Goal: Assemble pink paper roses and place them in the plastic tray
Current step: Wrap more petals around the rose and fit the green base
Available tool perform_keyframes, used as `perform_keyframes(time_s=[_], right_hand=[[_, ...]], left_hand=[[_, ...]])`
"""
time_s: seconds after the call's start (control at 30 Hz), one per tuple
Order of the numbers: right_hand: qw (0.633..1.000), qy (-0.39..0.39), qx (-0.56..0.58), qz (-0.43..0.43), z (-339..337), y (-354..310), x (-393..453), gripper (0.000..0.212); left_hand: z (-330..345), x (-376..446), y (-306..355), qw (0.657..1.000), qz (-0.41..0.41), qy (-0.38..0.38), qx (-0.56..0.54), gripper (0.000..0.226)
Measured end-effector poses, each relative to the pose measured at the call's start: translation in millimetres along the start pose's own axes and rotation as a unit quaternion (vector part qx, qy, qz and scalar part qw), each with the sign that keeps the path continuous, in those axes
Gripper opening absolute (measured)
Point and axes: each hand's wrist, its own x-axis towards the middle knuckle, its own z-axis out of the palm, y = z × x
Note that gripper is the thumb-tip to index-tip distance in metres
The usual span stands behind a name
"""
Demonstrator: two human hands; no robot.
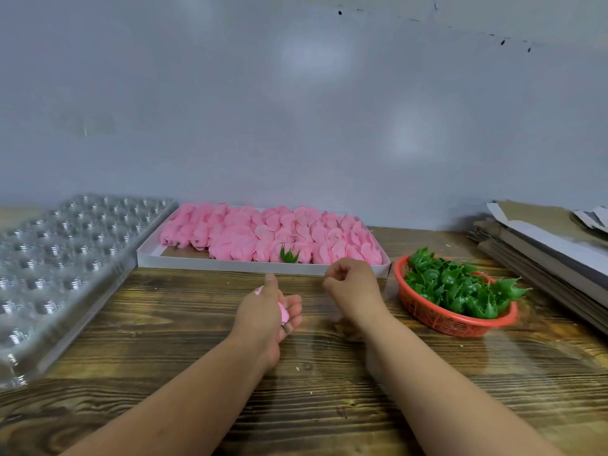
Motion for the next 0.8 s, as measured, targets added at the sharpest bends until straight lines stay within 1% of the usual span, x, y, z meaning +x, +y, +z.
perform_keyframes(time_s=[0.07, 0.2, 0.27, 0.37, 0.5, 0.57, 0.63, 0.73, 0.8], right_hand=[[0.999, 0.001, -0.049, -0.021, 4.8, -1.4, 8.3, 0.008], [0.982, 0.013, -0.173, -0.077, 11.5, -9.7, 23.5, 0.034], [0.967, 0.009, -0.227, -0.115, 14.4, -14.6, 32.1, 0.034], [0.952, -0.055, -0.254, -0.159, 24.1, -19.0, 38.1, 0.035], [0.922, -0.127, -0.337, -0.141, 36.7, -18.8, 38.6, 0.050], [0.919, -0.140, -0.344, -0.130, 39.2, -18.3, 39.5, 0.053], [0.926, -0.125, -0.333, -0.125, 40.4, -18.8, 39.9, 0.051], [0.943, -0.056, -0.303, -0.128, 38.4, -18.9, 39.5, 0.039], [0.969, -0.006, -0.217, -0.121, 33.5, -20.4, 36.3, 0.031]], left_hand=[[-0.1, -0.1, 0.4, 1.000, 0.002, 0.002, 0.000, 0.037], [0.4, -1.2, 0.4, 1.000, 0.000, -0.003, 0.002, 0.035], [1.0, -1.5, 0.5, 1.000, 0.001, -0.002, 0.002, 0.034], [2.0, -0.9, 0.5, 1.000, 0.000, -0.003, 0.001, 0.032], [2.5, 0.0, -1.4, 1.000, 0.003, -0.005, 0.004, 0.033], [2.2, 0.1, -2.0, 1.000, 0.004, -0.009, 0.005, 0.033], [1.9, 0.8, -2.2, 1.000, 0.003, -0.012, 0.002, 0.034], [1.6, 2.2, -2.3, 1.000, 0.000, -0.006, -0.001, 0.034], [1.4, 3.3, -2.4, 1.000, -0.003, -0.003, -0.003, 0.034]])
